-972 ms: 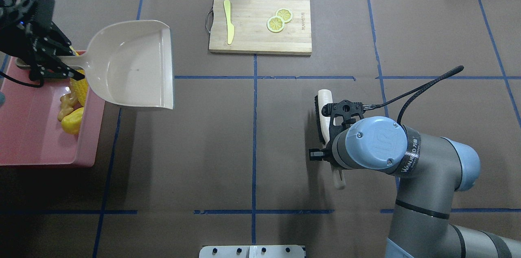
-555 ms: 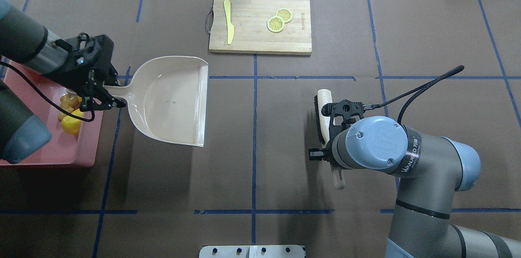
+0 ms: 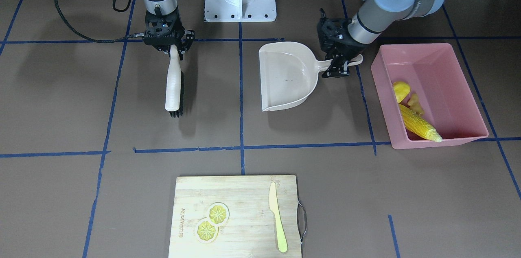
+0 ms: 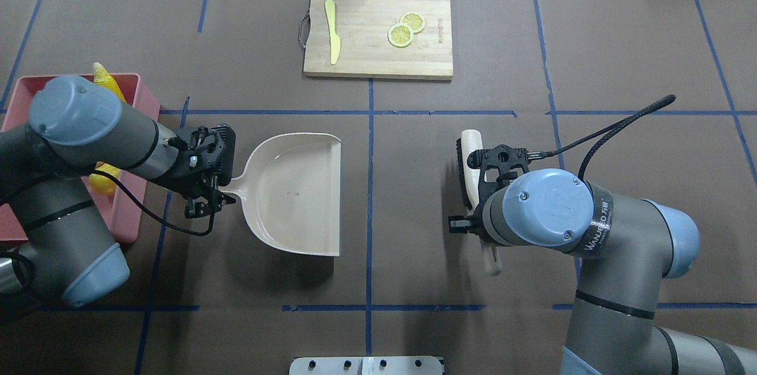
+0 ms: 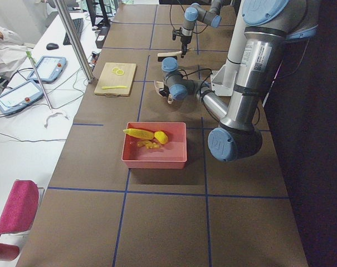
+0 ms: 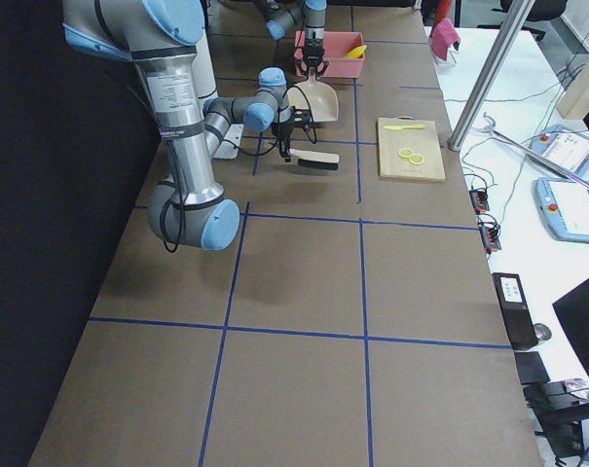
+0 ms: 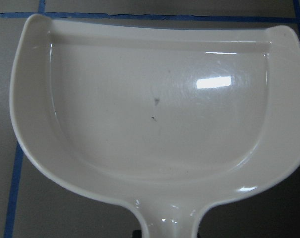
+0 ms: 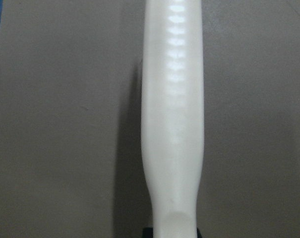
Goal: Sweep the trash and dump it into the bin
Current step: 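Bring the empty dustpan back with the left gripper and lower it to the table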
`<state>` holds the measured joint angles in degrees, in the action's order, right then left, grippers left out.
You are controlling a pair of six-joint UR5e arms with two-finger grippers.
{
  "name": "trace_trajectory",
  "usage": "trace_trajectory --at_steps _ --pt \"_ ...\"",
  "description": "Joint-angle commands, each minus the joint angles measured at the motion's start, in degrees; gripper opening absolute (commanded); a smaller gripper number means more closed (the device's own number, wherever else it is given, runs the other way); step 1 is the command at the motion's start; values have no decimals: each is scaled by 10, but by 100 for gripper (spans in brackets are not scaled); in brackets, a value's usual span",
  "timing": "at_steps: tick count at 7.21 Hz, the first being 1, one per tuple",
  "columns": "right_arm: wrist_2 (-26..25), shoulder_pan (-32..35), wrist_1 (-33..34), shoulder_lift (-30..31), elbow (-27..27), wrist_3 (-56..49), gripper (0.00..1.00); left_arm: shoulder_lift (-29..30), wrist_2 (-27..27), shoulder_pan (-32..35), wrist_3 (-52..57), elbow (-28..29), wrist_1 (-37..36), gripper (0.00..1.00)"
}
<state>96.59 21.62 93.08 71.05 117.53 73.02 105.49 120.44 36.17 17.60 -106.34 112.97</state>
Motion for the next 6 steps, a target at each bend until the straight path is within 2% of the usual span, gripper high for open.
trace_trajectory --at_steps 1,2,3,4,5,6 --pt "0 0 0 0 1 3 0 26 -31 -36 -47 42 32 11" --pt "0 0 0 0 2 3 0 36 -31 -37 -45 60 47 16" --pt "0 0 0 0 2 3 0 39 -32 -38 -43 62 55 39" --pt "0 0 0 0 2 3 0 47 -32 -38 -42 68 53 58" --pt "0 0 0 -1 2 3 0 48 -32 -38 -42 68 52 70" --pt "0 0 0 -1 2 3 0 48 -33 -38 -44 67 53 92"
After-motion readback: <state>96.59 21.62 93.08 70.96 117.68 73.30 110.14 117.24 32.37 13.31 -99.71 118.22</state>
